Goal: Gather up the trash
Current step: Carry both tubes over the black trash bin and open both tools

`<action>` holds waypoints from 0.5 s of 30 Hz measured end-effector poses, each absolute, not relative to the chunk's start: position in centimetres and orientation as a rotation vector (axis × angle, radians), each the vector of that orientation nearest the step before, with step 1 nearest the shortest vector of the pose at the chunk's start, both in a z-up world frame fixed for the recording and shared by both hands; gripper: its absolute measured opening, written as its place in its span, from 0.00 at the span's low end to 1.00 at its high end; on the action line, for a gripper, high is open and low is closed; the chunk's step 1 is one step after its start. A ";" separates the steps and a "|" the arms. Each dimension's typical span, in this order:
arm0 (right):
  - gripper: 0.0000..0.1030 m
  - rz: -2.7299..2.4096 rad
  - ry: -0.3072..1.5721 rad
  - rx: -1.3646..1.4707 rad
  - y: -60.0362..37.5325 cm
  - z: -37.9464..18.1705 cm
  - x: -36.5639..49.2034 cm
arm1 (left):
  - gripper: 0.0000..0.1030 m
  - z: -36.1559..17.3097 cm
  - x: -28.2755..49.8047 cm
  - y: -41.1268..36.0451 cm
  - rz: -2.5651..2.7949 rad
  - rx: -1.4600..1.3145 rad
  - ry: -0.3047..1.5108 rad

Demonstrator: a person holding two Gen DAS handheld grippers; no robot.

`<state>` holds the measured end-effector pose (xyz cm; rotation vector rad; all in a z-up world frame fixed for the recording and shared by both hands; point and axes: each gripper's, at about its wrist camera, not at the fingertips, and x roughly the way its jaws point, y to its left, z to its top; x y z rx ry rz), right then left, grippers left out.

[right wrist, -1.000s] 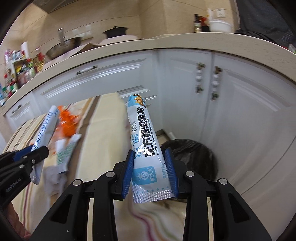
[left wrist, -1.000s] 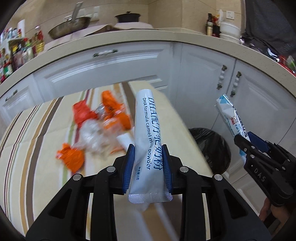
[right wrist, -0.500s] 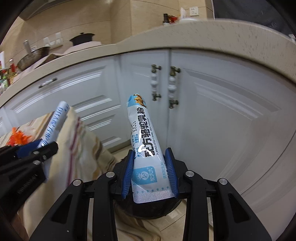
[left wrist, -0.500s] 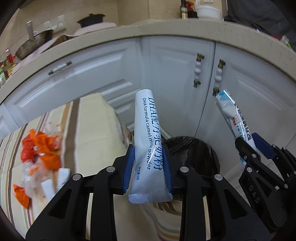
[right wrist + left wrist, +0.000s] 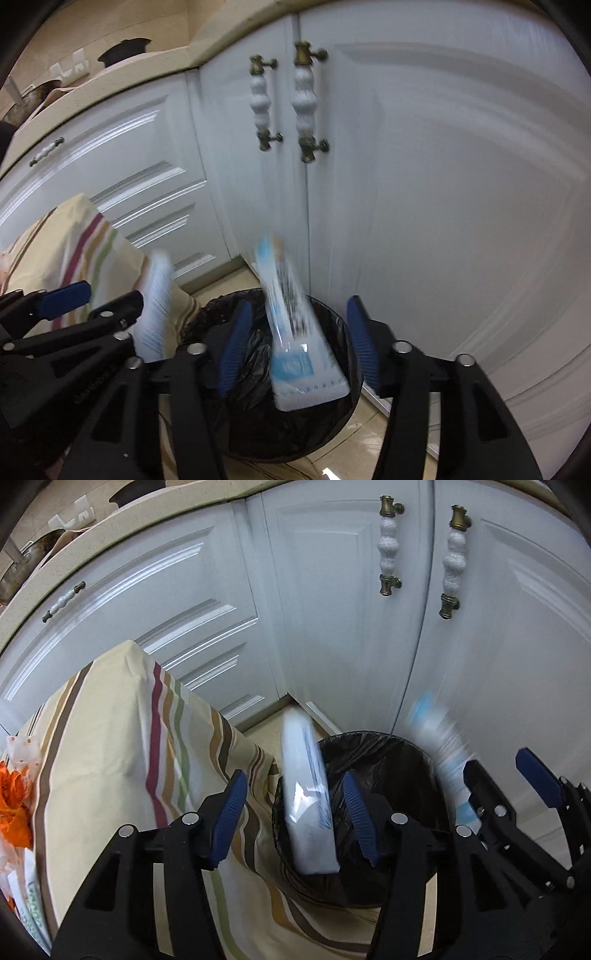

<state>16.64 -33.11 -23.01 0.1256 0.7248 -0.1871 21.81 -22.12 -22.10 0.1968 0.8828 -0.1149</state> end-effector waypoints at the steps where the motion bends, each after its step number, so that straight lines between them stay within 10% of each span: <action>1: 0.53 -0.191 0.729 0.127 -33.2 -23.2 16.7 | 0.53 -22.1 22.0 -22.1 -0.114 0.197 0.886; 15: 0.53 -0.136 0.670 0.117 -29.9 -17.7 13.5 | 0.61 -15.2 17.8 -16.2 -0.116 0.105 0.790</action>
